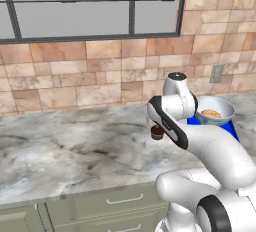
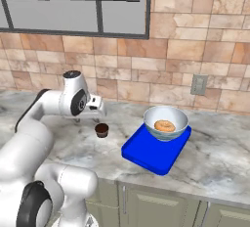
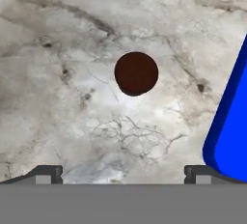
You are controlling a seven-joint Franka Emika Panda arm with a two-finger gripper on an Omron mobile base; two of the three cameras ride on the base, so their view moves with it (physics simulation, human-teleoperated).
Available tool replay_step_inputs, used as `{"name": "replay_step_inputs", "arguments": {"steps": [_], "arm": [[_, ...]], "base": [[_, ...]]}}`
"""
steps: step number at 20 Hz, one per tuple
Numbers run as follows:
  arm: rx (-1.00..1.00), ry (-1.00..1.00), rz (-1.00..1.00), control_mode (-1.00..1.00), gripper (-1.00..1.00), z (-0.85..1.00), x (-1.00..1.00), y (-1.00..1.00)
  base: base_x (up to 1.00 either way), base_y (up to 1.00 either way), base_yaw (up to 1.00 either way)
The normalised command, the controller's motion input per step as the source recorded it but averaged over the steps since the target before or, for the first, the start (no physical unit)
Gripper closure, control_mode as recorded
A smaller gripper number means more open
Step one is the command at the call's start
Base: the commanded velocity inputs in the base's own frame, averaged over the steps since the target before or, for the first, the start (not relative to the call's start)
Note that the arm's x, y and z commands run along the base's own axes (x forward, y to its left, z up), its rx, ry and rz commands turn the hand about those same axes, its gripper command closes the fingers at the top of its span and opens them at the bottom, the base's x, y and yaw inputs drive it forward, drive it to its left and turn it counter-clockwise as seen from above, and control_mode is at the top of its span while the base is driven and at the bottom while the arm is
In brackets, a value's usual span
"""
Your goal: Place the bowl with donut and the cupcake onto the tray.
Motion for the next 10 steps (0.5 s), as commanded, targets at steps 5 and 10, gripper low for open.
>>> {"name": "replay_step_inputs", "arguments": {"steps": [5, 10], "arm": [[0.04, 0.0, 0.0, -1.0, -1.0, -0.49, 0.52, -0.01], [0.0, -0.01, 0.0, -1.0, -1.0, -0.35, 0.42, -0.11]], "base": [[0.0, 0.0, 0.0], [0.0, 0.0, 0.0]]}}
